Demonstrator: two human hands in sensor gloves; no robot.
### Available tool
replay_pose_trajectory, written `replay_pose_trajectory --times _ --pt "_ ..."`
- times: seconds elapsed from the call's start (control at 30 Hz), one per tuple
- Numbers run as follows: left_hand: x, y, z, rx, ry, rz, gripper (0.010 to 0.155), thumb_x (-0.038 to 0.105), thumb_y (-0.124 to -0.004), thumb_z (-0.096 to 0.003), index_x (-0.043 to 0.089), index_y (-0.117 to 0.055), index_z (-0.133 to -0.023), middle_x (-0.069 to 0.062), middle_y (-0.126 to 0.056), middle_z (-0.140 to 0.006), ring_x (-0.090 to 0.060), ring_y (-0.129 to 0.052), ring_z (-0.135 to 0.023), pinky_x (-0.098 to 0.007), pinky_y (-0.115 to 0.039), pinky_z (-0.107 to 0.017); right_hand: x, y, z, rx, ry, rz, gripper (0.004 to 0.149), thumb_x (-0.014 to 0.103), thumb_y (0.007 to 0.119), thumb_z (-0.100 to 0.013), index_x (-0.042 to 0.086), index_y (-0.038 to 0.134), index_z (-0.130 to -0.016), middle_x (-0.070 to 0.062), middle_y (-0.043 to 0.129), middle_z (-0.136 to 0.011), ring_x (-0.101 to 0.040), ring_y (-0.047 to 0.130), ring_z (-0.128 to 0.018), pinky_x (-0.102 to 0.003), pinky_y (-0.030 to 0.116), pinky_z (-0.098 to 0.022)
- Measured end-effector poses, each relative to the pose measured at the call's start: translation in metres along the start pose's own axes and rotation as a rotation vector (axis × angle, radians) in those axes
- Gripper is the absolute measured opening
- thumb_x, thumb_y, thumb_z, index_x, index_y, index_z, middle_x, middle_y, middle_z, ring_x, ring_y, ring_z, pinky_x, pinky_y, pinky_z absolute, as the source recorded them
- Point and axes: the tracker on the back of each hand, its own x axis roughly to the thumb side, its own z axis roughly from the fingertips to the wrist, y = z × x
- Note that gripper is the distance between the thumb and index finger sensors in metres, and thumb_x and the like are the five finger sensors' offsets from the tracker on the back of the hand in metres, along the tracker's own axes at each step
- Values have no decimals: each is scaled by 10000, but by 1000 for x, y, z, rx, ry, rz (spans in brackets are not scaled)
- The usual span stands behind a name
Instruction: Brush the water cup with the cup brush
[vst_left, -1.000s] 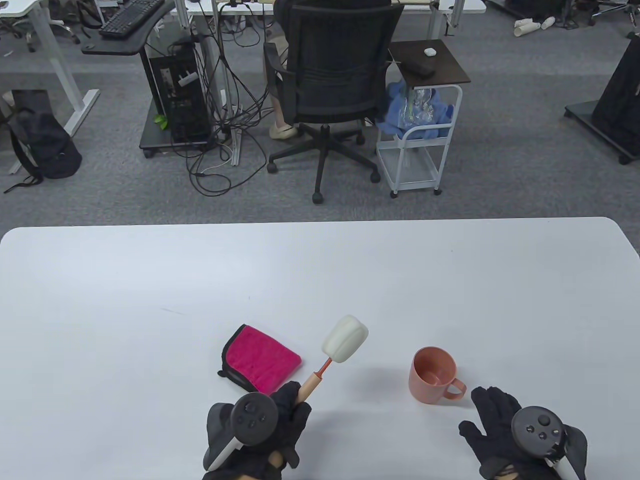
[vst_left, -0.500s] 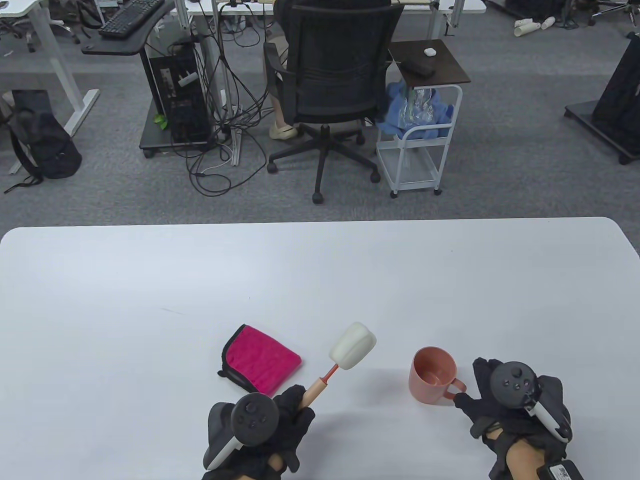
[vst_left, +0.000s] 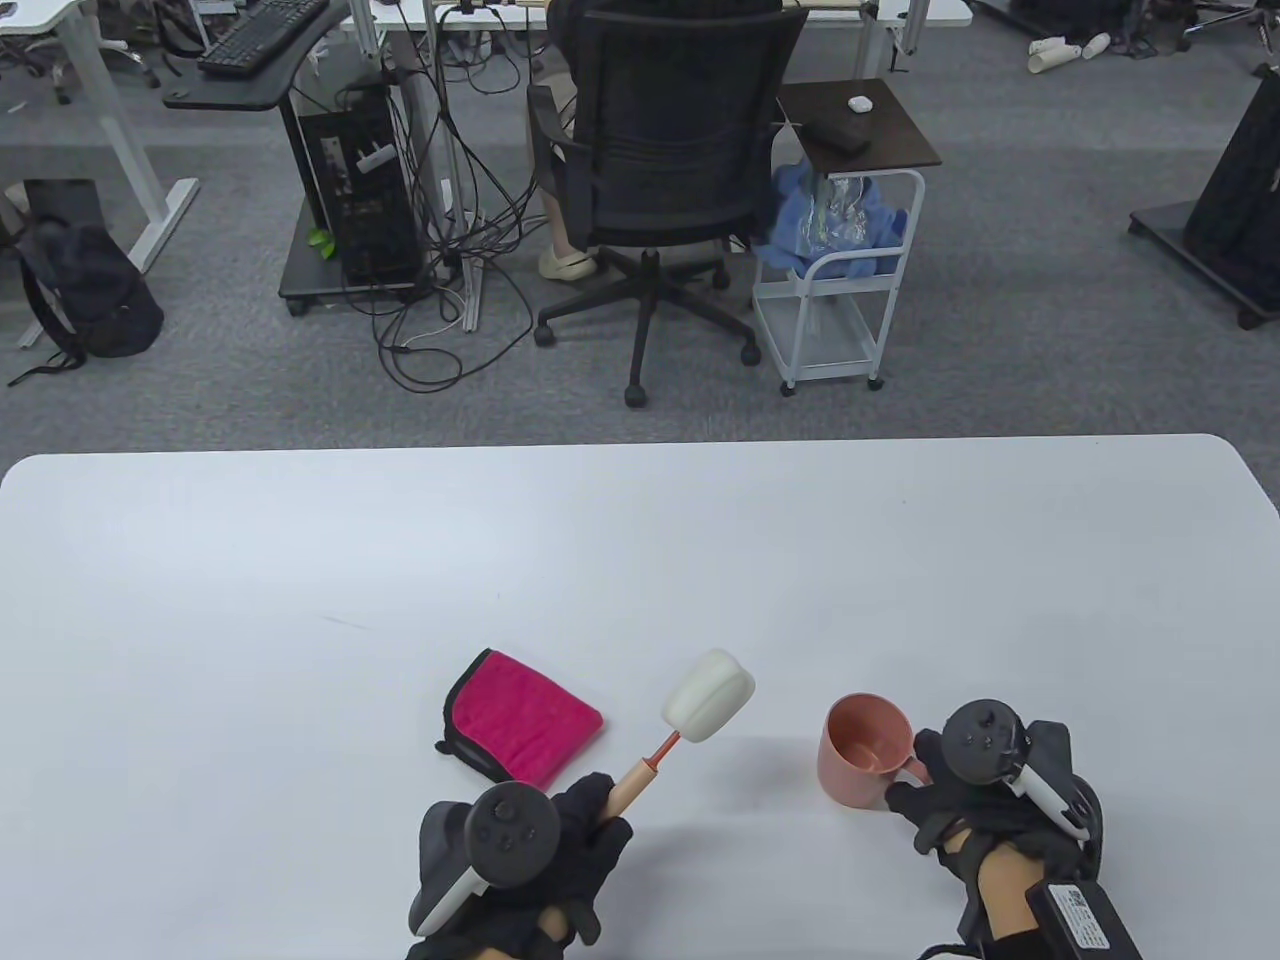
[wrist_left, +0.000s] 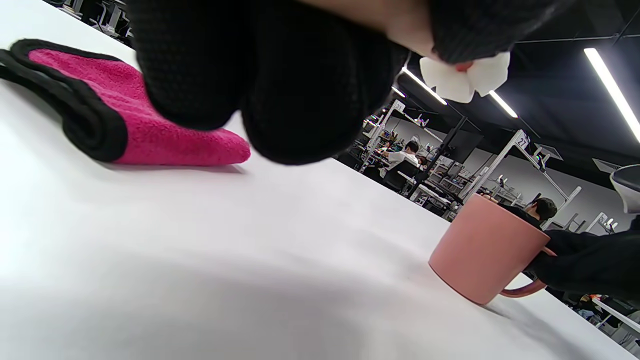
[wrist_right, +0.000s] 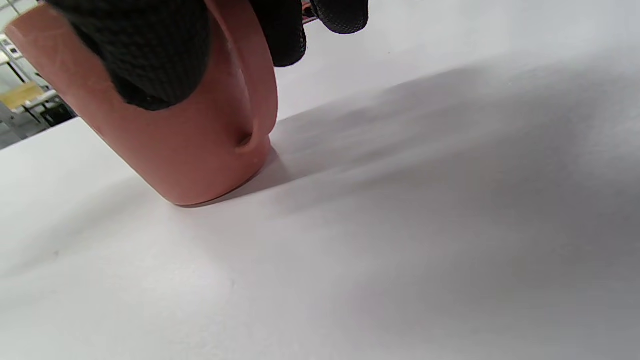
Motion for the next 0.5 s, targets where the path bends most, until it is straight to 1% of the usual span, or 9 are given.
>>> replay_pose_trajectory --times 0.1,0.13,0.17,0.2,0.23,0.27,0.33,0.4,0.5 --pt "1 -1 -1 -12 1 -3 568 496 -688 -463 202 -623 -944 -2 -882 -698 -194 -1021 -384 -436 -878 -407 -2 3 -2 -25 -23 -27 549 492 709 -531 277 542 -1007 -144 269 -1185 -456 157 -1104 -672 163 -750" --pt "1 -1 -2 -16 2 -2 568 495 -684 -464 201 -619 -946 -1 -880 -700 -192 -1021 -386 -434 -878 -408 -2 3 -2 -47 -39 -59 508 475 720 -531 270 598 -980 -149 297 -1183 -456 175 -1105 -673 170 -750" --pt "1 -1 -2 -18 3 0 569 493 -681 -465 198 -617 -947 -4 -878 -701 -195 -1019 -386 -436 -876 -409 -2 2 -2 -75 -60 -85 472 455 746 -526 264 663 -949 -157 346 -1178 -456 210 -1106 -671 183 -753" --pt "1 -1 -2 -19 3 1 569 491 -681 -466 197 -615 -949 -3 -877 -703 -193 -1019 -386 -432 -877 -411 -1 0 -1 -112 -81 -100 451 433 800 -506 237 741 -908 -162 439 -1159 -456 285 -1104 -670 216 -757" --pt "1 -1 -2 -19 4 -1 568 491 -681 -465 199 -617 -948 -3 -878 -702 -193 -1019 -383 -434 -877 -407 0 -2 2 -191 -138 -114 436 415 840 -492 215 791 -876 -163 530 -1132 -443 366 -1098 -661 257 -761" --pt "1 -1 -1 -13 4 -10 569 493 -681 -464 200 -619 -947 -2 -879 -700 -194 -1018 -382 -436 -876 -405 1 -4 4 -256 -170 -122 424 402 871 -476 208 825 -850 -167 590 -1108 -449 437 -1080 -662 300 -756" --pt "1 0 -1 -7 0 -18 568 494 -685 -463 202 -622 -947 -2 -882 -697 -190 -1018 -377 -432 -878 -402 6 -7 10 -303 -230 -120 401 378 909 -448 204 865 -807 -161 659 -1070 -442 502 -1059 -656 333 -753" --pt "1 1 -1 -2 -1 -21 567 494 -688 -463 203 -627 -946 -2 -886 -693 -189 -1018 -371 -431 -879 -398 16 -10 21 -379 -293 -50 392 368 922 -436 195 874 -785 -157 698 -1043 -437 543 -1045 -652 362 -748" --pt "4 1 0 -3 -26 -22 565 497 -682 -463 204 -635 -944 -1 -889 -687 -185 -1016 -361 -425 -880 -393 42 -14 44 -504 -407 141 380 374 925 -433 187 878 -760 -149 728 -1013 -429 578 -1024 -636 394 -744"
